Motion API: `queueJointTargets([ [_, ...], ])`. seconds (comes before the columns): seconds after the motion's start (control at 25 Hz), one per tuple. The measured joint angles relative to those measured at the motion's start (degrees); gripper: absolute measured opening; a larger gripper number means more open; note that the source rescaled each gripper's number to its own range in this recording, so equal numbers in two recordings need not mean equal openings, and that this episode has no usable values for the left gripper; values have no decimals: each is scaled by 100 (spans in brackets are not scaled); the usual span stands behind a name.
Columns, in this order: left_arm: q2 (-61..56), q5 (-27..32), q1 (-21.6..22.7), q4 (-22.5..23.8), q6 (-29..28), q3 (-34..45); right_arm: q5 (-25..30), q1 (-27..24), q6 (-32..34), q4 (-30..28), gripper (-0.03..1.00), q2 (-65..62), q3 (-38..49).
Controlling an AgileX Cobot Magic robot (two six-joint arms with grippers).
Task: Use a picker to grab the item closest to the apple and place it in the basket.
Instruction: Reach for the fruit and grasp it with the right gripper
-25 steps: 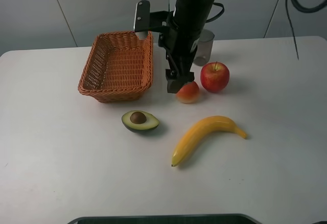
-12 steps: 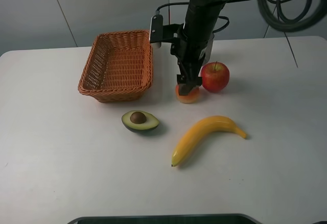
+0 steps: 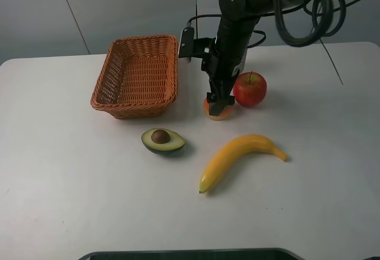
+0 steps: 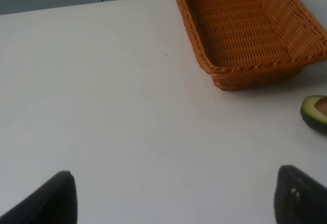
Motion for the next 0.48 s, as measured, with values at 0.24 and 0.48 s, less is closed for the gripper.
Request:
queueJointTargets([
  [0.24, 0, 0, 0, 0, 0, 0, -148, -75, 0, 0, 100, 155, 0],
  [0.48, 0, 0, 0, 0, 0, 0, -348, -110, 0, 0, 100, 248, 0],
])
